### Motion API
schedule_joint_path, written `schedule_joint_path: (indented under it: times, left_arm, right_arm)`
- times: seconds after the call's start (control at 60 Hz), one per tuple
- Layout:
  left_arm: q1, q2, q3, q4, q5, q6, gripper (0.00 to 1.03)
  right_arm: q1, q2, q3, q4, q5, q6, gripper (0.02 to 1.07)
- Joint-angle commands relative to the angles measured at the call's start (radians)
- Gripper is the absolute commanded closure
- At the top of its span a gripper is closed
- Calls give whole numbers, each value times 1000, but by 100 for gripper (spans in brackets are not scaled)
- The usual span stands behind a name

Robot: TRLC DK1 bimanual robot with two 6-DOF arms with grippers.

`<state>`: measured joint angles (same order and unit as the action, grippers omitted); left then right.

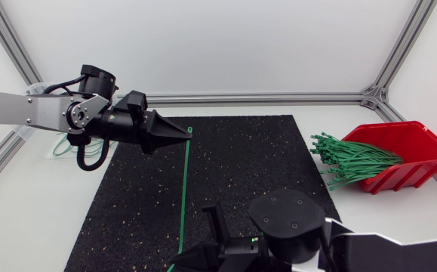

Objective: Take a green cable tie from the red box, thread the tail through the head to close it, then place it in the transparent bin on the left.

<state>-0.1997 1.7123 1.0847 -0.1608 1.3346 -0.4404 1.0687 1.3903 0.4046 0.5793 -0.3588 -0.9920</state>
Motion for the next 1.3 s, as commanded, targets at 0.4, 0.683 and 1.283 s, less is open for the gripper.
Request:
schedule_joint_path:
  times: [0.4, 0.683, 1.283]
  left_arm:
    - [-30, -66, -63, -2, -22, 52, 100]
    - [-47, -102, -78, -2, -48, 55, 100]
    - [-73, -230, -158, 43, -87, 98, 100]
  right_arm:
    - [-147, -114, 115, -240, -341, 650, 101]
    - [-259, -183, 201, -452, -698, 811, 101]
    - [-305, -257, 362, -668, -790, 1492, 101]
